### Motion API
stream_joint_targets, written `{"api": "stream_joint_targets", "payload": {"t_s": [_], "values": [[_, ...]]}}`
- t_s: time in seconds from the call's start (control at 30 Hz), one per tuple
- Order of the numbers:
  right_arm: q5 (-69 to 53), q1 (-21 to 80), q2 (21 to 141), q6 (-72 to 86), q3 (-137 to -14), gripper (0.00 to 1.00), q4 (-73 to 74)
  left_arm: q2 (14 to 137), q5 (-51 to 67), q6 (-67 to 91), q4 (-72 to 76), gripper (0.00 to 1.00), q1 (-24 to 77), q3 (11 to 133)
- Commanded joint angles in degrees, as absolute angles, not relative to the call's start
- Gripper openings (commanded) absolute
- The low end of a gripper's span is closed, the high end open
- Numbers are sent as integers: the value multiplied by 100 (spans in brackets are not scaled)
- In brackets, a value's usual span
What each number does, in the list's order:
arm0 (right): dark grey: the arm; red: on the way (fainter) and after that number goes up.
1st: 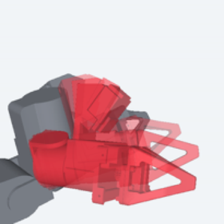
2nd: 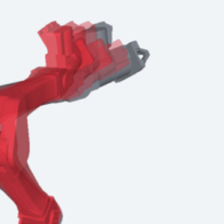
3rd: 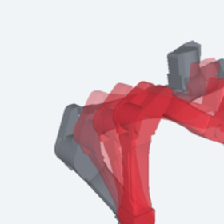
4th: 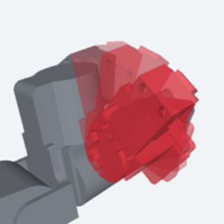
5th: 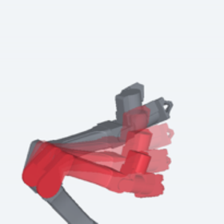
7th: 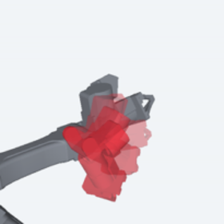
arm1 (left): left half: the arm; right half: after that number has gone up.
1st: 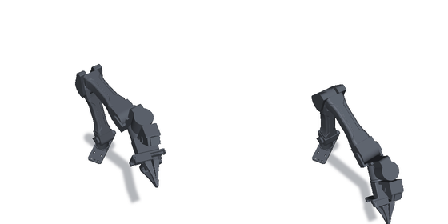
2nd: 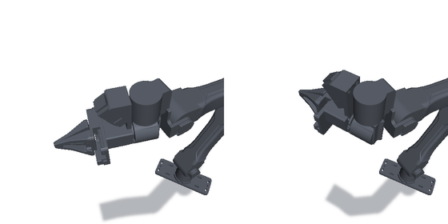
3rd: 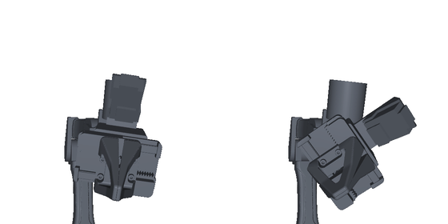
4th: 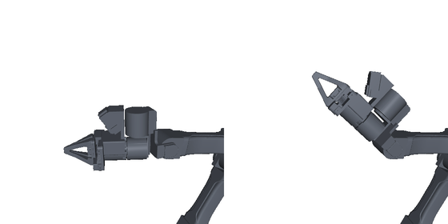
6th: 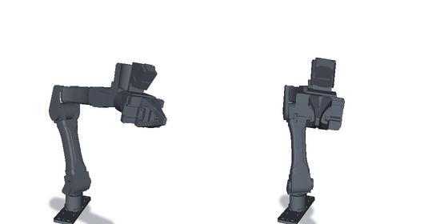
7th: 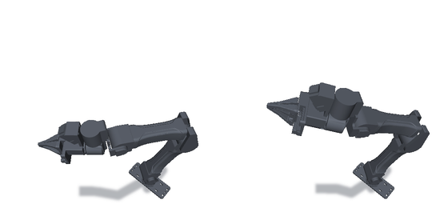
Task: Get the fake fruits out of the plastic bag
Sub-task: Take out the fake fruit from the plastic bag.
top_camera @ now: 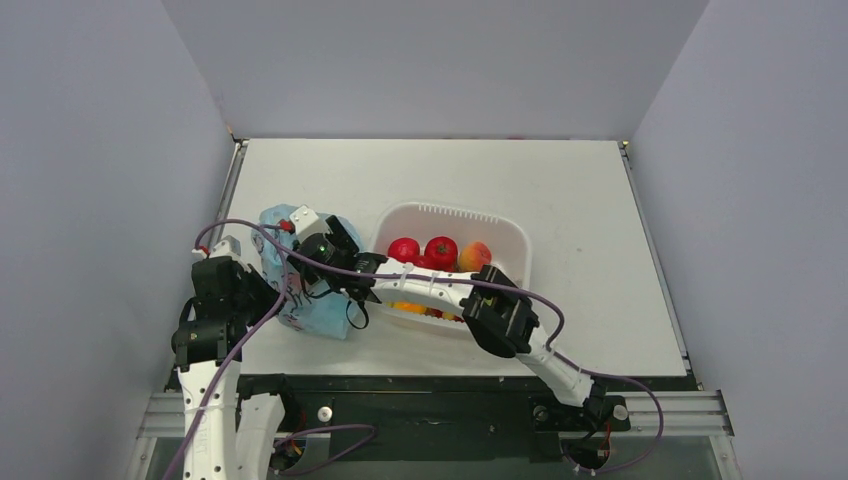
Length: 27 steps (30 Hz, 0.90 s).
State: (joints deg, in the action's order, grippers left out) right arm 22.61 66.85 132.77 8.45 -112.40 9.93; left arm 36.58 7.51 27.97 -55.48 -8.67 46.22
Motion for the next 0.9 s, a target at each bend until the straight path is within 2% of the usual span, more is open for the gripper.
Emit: {"api": "stream_joint_targets", "payload": {"t_s": [0.0, 0.2, 0.53, 0.6, 0.67, 0.87], "values": [[2602, 6696, 13669, 379, -11732, 78, 1098, 3660, 846, 2721, -5229, 0, -852, 4641], [2720, 6650, 14129, 227, -12107, 85, 1109, 3694, 874, 2702, -5229, 0, -845, 4640], [2902, 6575, 14659, 388, -12354, 85, 1209, 3664, 897, 2692, -5221, 0, -849, 4641], [2973, 6572, 14773, 364, -12414, 83, 1233, 3663, 899, 2696, -5221, 0, -851, 4641], [2925, 6568, 14825, 289, -12477, 76, 1247, 3665, 897, 2695, -5221, 0, -850, 4636], [2632, 6606, 14427, 365, -12532, 48, 1250, 3678, 907, 2694, -5221, 0, -849, 4632]]}}
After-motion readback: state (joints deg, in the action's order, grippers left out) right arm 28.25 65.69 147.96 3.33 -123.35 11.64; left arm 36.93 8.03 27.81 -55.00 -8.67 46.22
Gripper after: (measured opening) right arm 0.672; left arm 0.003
